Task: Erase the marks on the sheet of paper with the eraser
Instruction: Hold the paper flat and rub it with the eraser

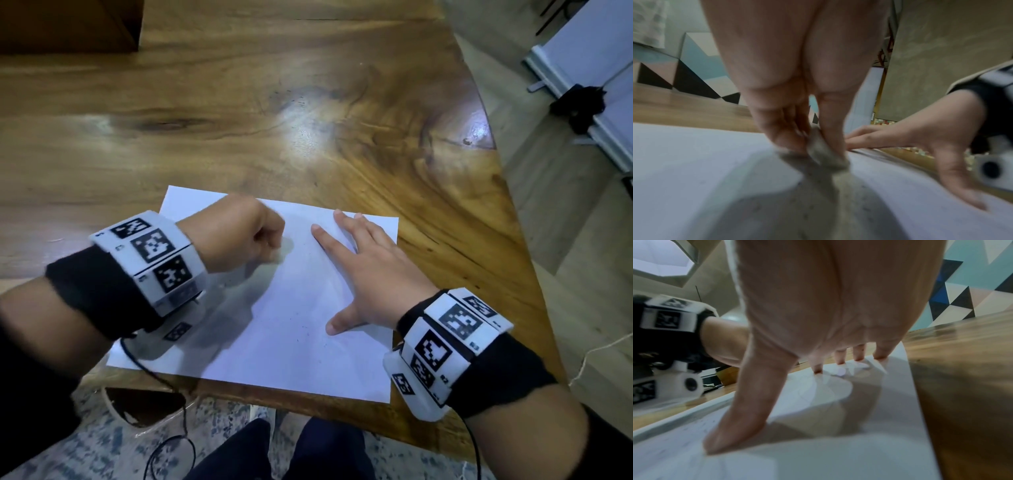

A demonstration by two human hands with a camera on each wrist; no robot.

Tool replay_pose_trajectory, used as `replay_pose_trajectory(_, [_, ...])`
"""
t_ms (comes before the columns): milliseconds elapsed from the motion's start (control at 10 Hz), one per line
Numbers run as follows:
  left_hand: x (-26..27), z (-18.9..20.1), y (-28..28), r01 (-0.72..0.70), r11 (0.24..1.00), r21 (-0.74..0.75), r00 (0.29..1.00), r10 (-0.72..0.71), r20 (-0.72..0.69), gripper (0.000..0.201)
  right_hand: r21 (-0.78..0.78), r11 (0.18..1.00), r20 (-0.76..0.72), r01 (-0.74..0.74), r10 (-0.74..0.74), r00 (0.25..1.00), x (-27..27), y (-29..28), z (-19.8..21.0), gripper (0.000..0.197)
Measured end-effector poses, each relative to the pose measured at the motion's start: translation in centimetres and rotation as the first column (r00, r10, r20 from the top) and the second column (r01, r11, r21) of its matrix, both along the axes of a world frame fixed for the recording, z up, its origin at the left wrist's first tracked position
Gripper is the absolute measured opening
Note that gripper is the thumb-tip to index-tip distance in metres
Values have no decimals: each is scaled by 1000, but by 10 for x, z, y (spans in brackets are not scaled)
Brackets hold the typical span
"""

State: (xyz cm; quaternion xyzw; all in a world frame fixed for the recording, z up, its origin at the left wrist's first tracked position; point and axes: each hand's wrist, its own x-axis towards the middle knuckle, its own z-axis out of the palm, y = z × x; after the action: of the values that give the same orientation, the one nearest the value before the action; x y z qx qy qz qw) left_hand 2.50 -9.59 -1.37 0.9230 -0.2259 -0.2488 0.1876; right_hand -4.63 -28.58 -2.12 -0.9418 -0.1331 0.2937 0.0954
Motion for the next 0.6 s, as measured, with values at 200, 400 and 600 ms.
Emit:
replay_pose_trajectory(200, [16, 0, -8, -154, 986, -65, 980, 161, 118, 11, 0, 1000, 1, -3, 3, 1000, 0, 0, 1, 126])
replay_pose_trajectory(400, [3, 3, 8, -57, 998, 22, 994, 59, -92, 9, -2, 1000, -4, 1, -1, 1000, 0, 0, 2, 126])
replay_pose_trajectory(600, [15, -3, -3, -184, 976, -113, 974, 197, 112, 10, 3, 1000, 5, -1, 1, 1000, -1, 0, 0, 127])
